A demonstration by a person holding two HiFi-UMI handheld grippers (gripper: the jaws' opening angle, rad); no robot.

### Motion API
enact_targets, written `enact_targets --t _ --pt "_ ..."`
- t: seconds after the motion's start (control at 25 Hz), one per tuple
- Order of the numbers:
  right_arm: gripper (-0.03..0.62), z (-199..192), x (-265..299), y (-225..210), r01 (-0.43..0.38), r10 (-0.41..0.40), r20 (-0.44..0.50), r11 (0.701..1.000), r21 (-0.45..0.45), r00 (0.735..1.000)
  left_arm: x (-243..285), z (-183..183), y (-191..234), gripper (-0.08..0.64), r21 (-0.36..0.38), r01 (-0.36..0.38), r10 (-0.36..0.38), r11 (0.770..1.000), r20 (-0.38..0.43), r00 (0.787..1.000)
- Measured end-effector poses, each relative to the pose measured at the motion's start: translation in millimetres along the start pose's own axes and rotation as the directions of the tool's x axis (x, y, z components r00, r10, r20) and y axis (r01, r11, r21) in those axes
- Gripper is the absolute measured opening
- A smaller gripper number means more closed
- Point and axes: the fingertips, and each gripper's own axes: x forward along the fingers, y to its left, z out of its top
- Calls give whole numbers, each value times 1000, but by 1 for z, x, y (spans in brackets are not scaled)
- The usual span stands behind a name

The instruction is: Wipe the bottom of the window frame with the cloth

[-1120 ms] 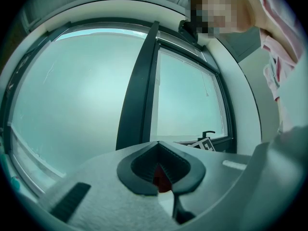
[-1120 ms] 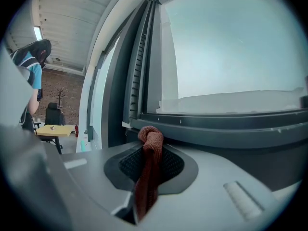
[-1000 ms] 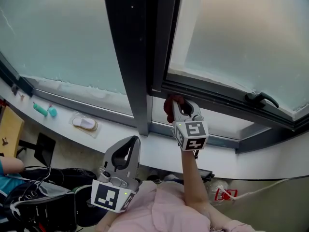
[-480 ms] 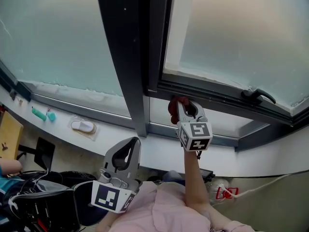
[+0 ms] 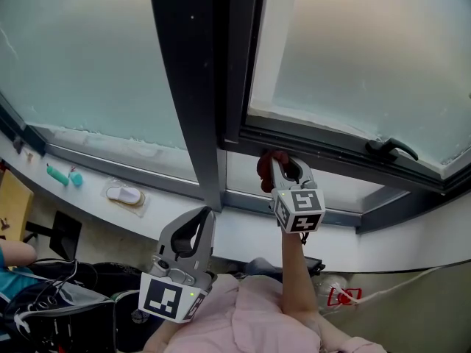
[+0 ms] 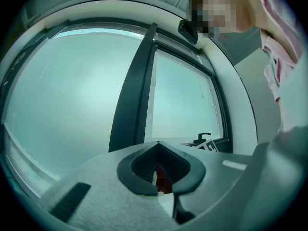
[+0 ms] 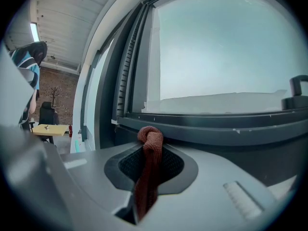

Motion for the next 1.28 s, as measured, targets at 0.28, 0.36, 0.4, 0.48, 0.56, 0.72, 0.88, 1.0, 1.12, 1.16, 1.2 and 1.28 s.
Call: enact_targets --t 0.28,0.36,0.4,0.48,0.56,0.72,0.88,1.0,1.12,1.16,1.2,1.28 --pt "51 0 0 1 -10 10 -5 1000 -2 1000 8 -2 1 0 -4 18 -18 1000 -4 1000" --pt "51 1 1 1 -11 11 -6 1000 -3 1000 11 -2 -1 0 -9 28 -28 1000 -4 1000" --pt "51 1 1 0 -11 11 -7 1000 -3 1000 12 -2 -2 0 -12 33 -33 999 -4 999" --pt "51 1 0 0 -13 13 -6 1000 -1 1000 12 -2 -2 0 -17 36 -36 999 -3 999" --pt "51 0 0 0 -15 15 -4 1000 1 1000 12 -3 0 0 -20 30 -31 999 -3 1000" --pt "51 0 0 -1 -14 14 -3 1000 2 1000 10 -5 1 0 -25 22 -23 999 -4 1000" --pt "51 -1 1 -1 -15 15 -5 1000 13 1000 7 -2 -1 0 -17 19 -19 1000 -4 1000" --pt "51 0 2 -2 -17 17 -1 1000 13 1000 5 0 0 0 -11 13 -13 1000 3 1000" --pt "51 -1 1 -1 -23 23 1 1000 5 1000 3 -1 0 0 -11 7 -7 1000 1 1000" --pt "51 -2 0 -1 -24 24 -1 1000 4 1000 3 0 0 0 -16 6 -5 1000 4 1000" --pt "51 -2 -1 -1 -23 23 -2 1000 5 1000 5 2 -1 0 -28 4 -4 1000 12 1000" --pt "51 -2 -3 -3 -14 14 -5 1000 4 1000 10 8 -4 0 -55 10 -8 998 34 999"
